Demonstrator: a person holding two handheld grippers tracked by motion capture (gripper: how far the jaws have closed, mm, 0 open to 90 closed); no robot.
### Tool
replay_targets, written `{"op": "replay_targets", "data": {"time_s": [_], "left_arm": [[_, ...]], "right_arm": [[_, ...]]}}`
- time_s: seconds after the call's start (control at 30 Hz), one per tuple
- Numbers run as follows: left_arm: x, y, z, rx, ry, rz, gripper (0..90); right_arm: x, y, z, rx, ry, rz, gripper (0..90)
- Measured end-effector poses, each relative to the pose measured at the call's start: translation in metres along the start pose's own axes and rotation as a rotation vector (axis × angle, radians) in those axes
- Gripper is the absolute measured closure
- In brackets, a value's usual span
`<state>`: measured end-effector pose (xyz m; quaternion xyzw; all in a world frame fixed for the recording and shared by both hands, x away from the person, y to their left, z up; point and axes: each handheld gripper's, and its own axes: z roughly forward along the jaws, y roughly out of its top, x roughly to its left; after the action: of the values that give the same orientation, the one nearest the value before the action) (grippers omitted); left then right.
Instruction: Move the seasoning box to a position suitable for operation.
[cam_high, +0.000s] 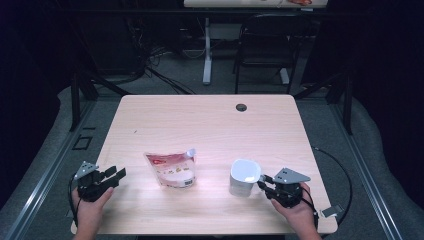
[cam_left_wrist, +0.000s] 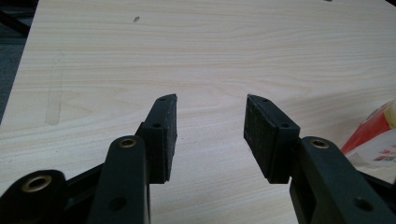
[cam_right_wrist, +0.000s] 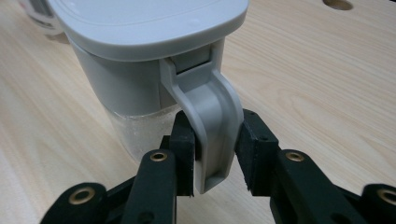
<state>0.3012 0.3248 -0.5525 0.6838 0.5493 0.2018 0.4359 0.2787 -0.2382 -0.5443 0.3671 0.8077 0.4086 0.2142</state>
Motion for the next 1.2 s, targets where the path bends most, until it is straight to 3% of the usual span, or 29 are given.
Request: {"op": "replay_targets", "data": {"time_s": [0.27, 0.37, 0.6, 0.73, 1.03, 1.2], "left_arm": [[-0.003, 0.000, 0.002, 0.015, 0.001, 0.022, 54.6], [-0.002, 0.000, 0.003, 0.016, -0.002, 0.028, 53.5], [-0.004, 0.000, 0.005, 0.000, 0.006, 0.038, 51.3], [-0.004, 0.000, 0.005, 0.019, 0.014, 0.030, 51.0], [-0.003, -0.001, 0.005, 0.030, 0.024, 0.021, 51.6], [-0.003, -0.001, 0.004, 0.029, 0.026, 0.017, 52.8]], "right_arm": [[0.006, 0.002, 0.002, 0.001, 0.055, -0.033, 69.1], [0.005, 0.001, 0.002, -0.009, 0.070, -0.017, 68.2], [0.007, 0.001, -0.001, -0.003, 0.066, 0.011, 66.1], [0.007, 0.002, -0.008, -0.023, 0.077, 0.031, 62.2], [0.008, 0.007, -0.018, -0.025, 0.083, -0.013, 60.6], [0.004, 0.009, -0.026, -0.077, 0.097, 0.009, 60.8]]}}
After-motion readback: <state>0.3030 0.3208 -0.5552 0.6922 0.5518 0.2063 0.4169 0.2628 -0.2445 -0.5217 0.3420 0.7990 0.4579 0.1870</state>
